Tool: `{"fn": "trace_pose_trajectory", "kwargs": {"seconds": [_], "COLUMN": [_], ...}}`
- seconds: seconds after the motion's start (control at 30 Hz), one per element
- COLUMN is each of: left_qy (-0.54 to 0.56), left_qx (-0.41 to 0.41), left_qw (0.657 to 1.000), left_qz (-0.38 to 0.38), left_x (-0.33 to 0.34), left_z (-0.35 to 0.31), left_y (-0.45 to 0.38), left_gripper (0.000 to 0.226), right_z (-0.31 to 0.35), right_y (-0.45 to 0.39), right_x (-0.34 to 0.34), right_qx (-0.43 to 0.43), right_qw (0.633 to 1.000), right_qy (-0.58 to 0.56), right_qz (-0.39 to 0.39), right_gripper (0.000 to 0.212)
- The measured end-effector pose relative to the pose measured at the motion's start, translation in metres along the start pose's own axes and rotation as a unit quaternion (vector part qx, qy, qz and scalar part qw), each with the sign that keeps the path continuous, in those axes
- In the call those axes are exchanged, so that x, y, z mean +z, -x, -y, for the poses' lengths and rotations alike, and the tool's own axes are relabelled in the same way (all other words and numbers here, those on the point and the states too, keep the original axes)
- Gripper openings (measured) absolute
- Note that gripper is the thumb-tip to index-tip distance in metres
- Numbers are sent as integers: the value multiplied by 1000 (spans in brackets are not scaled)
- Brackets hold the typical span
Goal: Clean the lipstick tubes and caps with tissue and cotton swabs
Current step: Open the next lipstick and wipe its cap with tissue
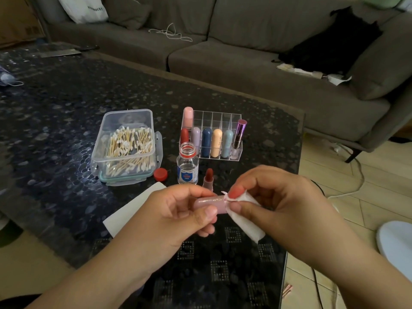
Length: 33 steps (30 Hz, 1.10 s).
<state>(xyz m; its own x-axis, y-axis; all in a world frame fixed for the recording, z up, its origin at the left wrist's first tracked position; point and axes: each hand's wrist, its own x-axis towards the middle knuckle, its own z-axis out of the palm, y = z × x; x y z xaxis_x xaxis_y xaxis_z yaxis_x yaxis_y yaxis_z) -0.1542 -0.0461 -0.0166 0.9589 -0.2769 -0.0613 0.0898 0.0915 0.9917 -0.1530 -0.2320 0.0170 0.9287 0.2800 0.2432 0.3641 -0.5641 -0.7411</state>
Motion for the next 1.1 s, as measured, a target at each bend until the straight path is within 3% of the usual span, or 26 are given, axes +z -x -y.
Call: {"fn": "trace_pose_trajectory", "kwargs": {"seconds": [0.13, 0.27, 0.57, 0.67, 0.77, 0.83, 0.93, 1.1], "left_qy": [-9, -24, -52, -43, 19, 28, 6, -56], "left_qx": [24, 48, 114, 90, -2, -33, -17, 62], "left_qw": [1000, 998, 992, 995, 999, 999, 1000, 996], "left_qz": [17, 30, 7, 28, 44, 27, 9, 22], "left_x": [-3, -3, -5, -5, -4, -2, 0, -4], "left_z": [-1, 0, 4, 0, -4, -6, -6, -7], "left_y": [-1, 0, 2, 1, -1, -2, -5, -6], "left_gripper": [18, 20, 30, 31, 54, 54, 33, 16], "right_z": [2, 6, 8, 3, 0, 1, 2, 3], "right_y": [-1, -2, -1, -2, -2, -2, -1, 0], "right_x": [4, 5, 14, 15, 12, 11, 10, 8], "right_qx": [93, 151, 158, 127, 77, 50, 33, 91], "right_qw": [993, 975, 937, 952, 982, 992, 995, 976], "right_qy": [-75, -154, -310, -279, -174, -114, -90, -199], "right_qz": [-15, 43, 26, 15, -7, -13, -13, 3], "right_gripper": [18, 10, 18, 22, 27, 27, 17, 20]}}
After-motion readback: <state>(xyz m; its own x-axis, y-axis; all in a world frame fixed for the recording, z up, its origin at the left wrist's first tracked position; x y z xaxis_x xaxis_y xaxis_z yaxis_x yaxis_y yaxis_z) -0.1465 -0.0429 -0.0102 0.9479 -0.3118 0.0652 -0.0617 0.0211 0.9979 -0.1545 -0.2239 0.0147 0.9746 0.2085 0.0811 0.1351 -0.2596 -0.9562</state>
